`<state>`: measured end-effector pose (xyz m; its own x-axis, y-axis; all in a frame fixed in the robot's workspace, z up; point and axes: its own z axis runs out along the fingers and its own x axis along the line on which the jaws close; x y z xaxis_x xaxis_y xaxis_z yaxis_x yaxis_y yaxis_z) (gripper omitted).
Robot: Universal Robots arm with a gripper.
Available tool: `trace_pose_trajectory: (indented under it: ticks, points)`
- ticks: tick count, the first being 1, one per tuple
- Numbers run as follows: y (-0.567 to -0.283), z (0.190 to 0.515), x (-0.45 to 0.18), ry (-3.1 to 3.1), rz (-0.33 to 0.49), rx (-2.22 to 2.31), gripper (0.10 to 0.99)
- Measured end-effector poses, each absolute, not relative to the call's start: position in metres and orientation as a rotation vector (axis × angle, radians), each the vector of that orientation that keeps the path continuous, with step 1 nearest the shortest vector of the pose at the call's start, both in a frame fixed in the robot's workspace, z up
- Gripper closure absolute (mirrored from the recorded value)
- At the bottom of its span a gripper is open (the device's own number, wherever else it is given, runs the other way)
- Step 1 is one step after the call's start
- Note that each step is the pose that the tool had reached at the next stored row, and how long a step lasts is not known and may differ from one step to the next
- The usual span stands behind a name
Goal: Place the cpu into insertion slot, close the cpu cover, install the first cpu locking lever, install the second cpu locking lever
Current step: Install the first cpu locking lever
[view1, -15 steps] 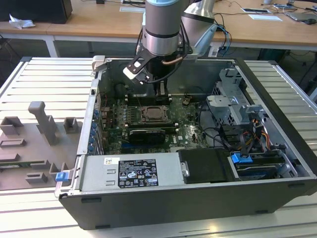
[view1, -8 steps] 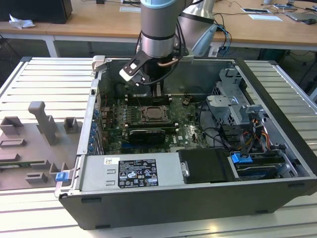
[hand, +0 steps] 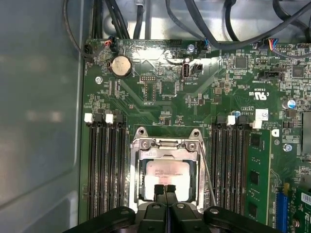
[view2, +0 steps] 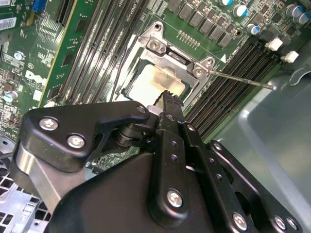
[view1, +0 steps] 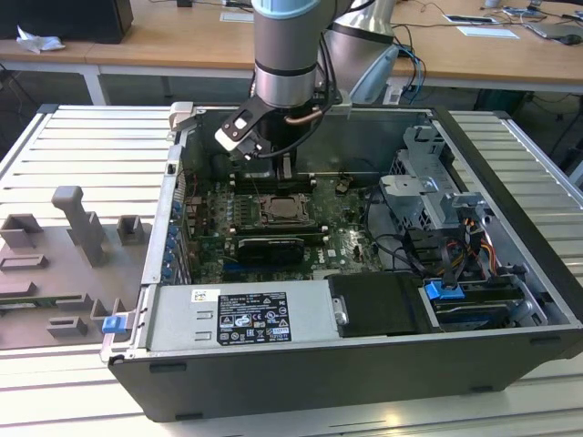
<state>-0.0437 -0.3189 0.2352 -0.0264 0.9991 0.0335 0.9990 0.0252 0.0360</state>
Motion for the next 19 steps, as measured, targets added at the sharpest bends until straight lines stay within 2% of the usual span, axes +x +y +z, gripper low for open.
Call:
trace_pose_trajectory:
  ticks: [19]
  points:
    - [-0.319,0.247,-0.044,2.248,0.077,2.191,0.98]
